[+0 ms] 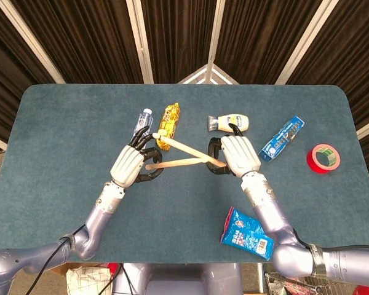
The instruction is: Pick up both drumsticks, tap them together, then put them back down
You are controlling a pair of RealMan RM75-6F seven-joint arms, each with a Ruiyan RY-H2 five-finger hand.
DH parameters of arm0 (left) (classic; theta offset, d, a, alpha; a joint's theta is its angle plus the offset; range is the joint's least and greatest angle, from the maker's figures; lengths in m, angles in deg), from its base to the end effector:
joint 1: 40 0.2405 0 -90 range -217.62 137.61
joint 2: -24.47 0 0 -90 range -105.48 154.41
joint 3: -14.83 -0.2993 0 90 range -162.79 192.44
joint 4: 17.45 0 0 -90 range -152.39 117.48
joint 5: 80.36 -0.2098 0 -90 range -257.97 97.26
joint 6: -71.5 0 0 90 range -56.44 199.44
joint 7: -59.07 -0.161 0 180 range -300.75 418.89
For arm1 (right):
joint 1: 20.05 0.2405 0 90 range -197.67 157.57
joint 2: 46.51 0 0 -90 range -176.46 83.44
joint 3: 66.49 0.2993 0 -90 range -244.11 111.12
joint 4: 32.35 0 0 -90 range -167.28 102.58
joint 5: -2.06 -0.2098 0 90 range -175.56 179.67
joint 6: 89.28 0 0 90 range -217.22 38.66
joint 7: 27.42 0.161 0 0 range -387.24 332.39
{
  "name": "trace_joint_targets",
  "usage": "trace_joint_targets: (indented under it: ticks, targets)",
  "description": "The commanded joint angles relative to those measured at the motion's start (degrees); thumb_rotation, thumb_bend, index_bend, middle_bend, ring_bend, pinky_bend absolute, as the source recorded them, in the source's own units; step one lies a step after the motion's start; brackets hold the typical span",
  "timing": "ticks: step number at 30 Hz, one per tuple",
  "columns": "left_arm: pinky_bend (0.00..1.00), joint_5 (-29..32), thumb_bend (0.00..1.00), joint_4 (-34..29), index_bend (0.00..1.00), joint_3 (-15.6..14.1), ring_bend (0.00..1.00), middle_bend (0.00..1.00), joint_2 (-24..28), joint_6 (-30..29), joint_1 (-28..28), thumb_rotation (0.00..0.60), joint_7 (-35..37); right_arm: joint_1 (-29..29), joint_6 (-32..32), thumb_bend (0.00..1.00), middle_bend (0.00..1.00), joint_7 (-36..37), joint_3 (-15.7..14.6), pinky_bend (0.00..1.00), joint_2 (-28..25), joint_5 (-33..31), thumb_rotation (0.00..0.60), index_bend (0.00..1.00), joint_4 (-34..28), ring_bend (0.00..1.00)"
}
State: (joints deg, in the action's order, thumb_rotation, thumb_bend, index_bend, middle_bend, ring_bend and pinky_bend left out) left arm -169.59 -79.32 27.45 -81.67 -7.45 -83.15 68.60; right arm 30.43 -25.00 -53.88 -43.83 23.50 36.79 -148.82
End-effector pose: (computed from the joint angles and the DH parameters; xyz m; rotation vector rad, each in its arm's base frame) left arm -0.1188 0.3859 -0.0396 -1.6429 -0.7961 -1.6601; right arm -0.0732 -0.3923 0.1034 1.6276 -1.1967 1.1326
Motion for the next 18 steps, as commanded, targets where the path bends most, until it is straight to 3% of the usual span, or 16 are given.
trace_joint_targets:
  ticks: [1, 18]
  targets:
    - [0.07, 0.1, 0.45, -0.3, 0.65, 0.3, 0.19, 0.65, 0.1, -0.1, -0.2, 0.6, -0.3, 0.1, 0.0, 0.47, 0.61, 0.2, -0.1, 0.0, -0.3, -0.1, 0.6, 0.67, -0.1, 0.42]
    - [0.07, 1.8, 0.45, -2.0, 0.65, 2.7, 0.19, 0.65, 0.8, -0.5, -0.9, 0.6, -1.1, 0.3, -0.1, 0.47, 0.61, 2.2, -0.5, 0.0, -2.3, 0.4, 0.6, 0.67, -0.8, 0.42]
